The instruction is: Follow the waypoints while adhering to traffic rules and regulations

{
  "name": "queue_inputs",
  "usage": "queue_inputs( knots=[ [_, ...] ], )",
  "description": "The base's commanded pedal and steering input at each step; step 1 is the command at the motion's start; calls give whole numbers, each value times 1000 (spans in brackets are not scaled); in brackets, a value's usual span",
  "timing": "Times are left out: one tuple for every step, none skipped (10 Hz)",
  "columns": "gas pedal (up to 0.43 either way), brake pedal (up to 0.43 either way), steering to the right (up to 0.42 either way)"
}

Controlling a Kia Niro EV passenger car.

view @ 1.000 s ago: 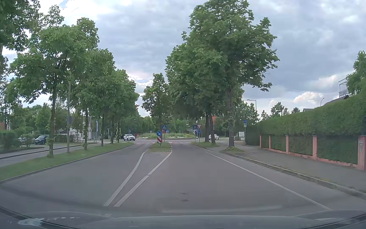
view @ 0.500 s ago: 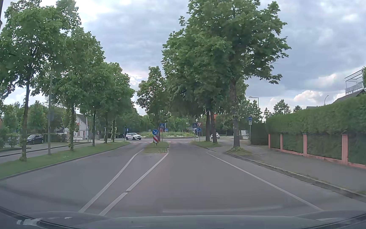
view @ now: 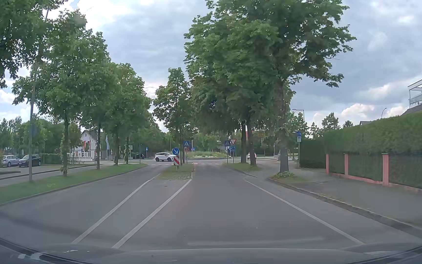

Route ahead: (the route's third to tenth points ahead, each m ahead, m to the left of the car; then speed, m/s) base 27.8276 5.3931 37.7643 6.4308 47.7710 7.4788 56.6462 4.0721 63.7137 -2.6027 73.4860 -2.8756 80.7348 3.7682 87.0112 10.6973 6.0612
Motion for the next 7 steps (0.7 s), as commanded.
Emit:
queue_inputs(
  knots=[
    [47, 18, -15],
    [47, 24, -15],
    [47, 18, -15],
    [47, 18, -16],
    [47, 18, -18],
    [47, 18, -18],
    [59, 18, -19]
  ],
)
